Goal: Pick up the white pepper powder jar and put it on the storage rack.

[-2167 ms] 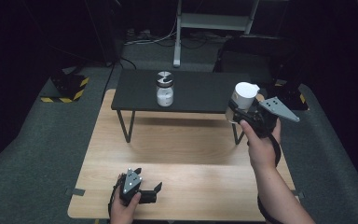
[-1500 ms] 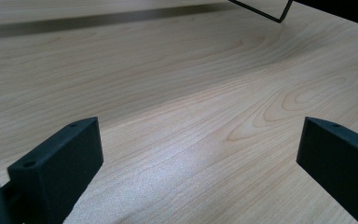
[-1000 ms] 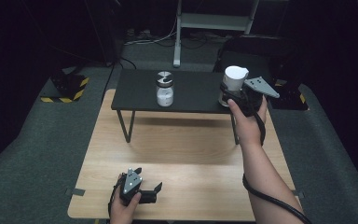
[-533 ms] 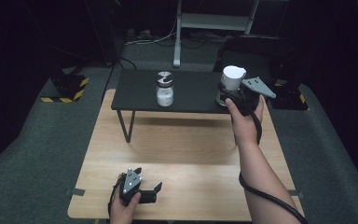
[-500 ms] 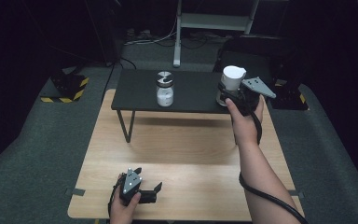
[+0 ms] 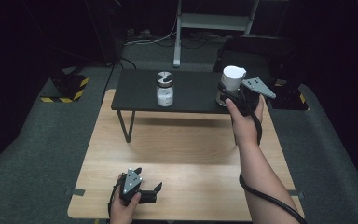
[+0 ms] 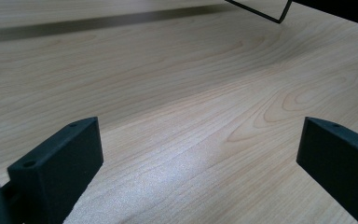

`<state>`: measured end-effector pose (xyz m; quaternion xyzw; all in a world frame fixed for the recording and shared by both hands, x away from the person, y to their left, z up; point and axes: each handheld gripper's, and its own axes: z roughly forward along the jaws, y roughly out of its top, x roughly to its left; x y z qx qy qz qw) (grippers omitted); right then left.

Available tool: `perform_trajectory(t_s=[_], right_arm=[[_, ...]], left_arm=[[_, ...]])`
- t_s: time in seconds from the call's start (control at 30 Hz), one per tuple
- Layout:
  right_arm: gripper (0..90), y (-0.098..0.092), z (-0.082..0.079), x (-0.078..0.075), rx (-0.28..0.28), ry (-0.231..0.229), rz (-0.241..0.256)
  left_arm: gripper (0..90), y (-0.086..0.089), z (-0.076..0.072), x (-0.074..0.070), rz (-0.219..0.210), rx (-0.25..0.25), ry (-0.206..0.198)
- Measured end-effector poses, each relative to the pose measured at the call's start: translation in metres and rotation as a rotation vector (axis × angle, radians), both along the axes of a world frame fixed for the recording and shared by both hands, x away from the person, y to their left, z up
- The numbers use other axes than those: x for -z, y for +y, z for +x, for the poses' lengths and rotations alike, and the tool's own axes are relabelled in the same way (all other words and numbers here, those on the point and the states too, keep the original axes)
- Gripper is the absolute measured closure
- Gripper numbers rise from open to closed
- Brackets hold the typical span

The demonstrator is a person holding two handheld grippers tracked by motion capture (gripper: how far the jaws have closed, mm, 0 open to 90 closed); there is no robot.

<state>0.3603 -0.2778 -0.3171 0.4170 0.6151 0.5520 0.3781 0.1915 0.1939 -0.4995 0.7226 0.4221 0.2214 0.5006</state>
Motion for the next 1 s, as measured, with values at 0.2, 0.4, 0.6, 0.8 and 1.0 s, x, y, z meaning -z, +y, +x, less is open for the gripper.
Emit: perform_trajectory(t_s=[0.2, 0.4, 0.6, 0.8, 1.0], right_arm=[[29.5, -0.001, 0.000, -0.003, -0.001, 0.012, 0.004], [18.6, -0.005, 0.000, -0.005, -0.014, 0.047, 0.018], [3.4, -0.006, -0.003, -0.002, -0.007, 0.043, 0.028], [0.4, -0.010, -0.008, 0.004, -0.033, 0.013, 0.053], [0.4, -0.011, -0.014, 0.006, -0.047, 0.001, 0.058]], left_arm=[[0.5, 0.000, 0.000, 0.000, -0.001, 0.000, 0.002], [0.5, 0.001, 0.000, 0.000, -0.008, 0.000, 0.003], [0.5, 0.001, 0.000, 0.001, -0.008, 0.000, 0.002], [0.5, 0.001, 0.001, 0.000, -0.006, 0.001, 0.004], [0.5, 0.001, 0.001, 0.000, -0.002, 0.002, 0.003]])
